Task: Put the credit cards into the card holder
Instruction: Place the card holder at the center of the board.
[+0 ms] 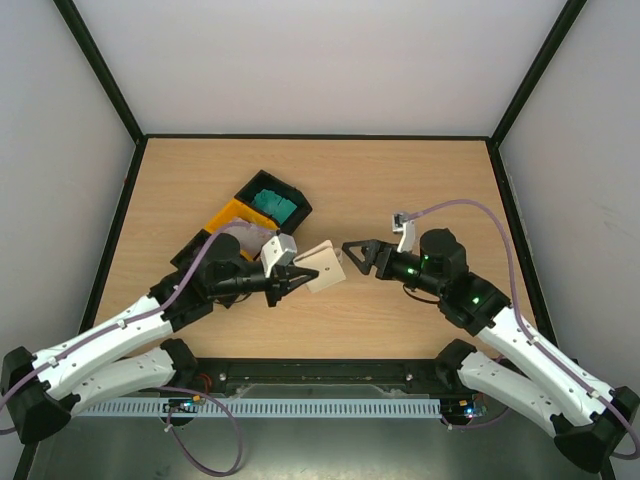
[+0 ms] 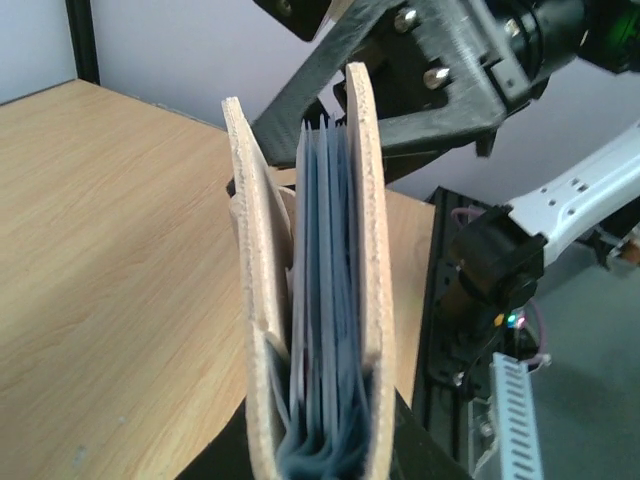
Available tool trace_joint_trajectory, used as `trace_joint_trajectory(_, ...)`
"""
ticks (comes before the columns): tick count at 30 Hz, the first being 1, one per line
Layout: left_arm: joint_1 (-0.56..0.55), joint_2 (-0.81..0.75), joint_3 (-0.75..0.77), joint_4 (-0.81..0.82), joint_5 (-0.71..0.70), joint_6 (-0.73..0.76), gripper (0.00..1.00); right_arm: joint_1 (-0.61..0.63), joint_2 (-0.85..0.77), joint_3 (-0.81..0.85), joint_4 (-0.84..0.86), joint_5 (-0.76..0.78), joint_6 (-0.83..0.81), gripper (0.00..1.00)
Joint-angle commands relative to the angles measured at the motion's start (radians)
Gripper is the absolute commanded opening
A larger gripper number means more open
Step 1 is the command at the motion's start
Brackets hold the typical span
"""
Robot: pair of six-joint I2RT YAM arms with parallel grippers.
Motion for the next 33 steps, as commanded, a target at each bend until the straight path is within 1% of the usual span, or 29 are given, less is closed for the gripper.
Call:
trace_joint_trajectory(1,-0.001,-0.019,0.051,-0.086,0.001,0.19,0.03,0.001,-0.011,-0.021,0.105,-0.203,-0.015,0.78)
trace_joint_trajectory(5,-0.001,-0.018,0.077,-0.128,-0.049,0.228,0.03,0.001,-0.007,-0.041,0.174,-0.271,0.015,0.77)
trace_joint_trajectory(9,-0.001,-0.005,0.086,-0.116,-0.021,0.232,0.03,0.001,0.033,-0.045,0.114,-0.256,-0.012,0.74)
trace_joint_trajectory(11,-0.002,-0.001,0.083,-0.103,0.01,0.23,0.03,0.0,0.066,-0.045,0.061,-0.221,-0.016,0.7)
trace_joint_trajectory(13,-0.001,0.0,0.081,-0.101,0.033,0.232,0.03,0.0,0.097,-0.046,0.033,-0.173,-0.007,0.66)
trace_joint_trajectory(15,-0.002,-0.007,0.078,-0.104,0.046,0.239,0.03,0.0,0.119,-0.035,-0.008,-0.091,0.004,0.63)
trace_joint_trajectory(22,-0.001,-0.059,0.049,-0.08,0.056,0.22,0.03,0.001,0.141,0.009,-0.224,0.246,-0.02,0.56)
trace_joint_trajectory(23,-0.001,-0.063,0.043,-0.075,0.06,0.213,0.03,0.0,0.142,0.011,-0.238,0.261,-0.025,0.56)
trace_joint_trajectory(27,-0.002,-0.038,0.03,-0.086,0.025,0.127,0.03,0.001,0.09,-0.003,-0.203,0.255,-0.03,0.57)
trace_joint_trajectory(29,-0.001,-0.002,0.023,-0.088,0.0,0.042,0.03,0.001,0.056,-0.011,-0.192,0.266,-0.027,0.57)
trace_joint_trajectory(33,-0.001,0.115,-0.005,-0.063,0.006,-0.138,0.03,0.001,0.006,-0.035,-0.215,0.333,-0.004,0.57)
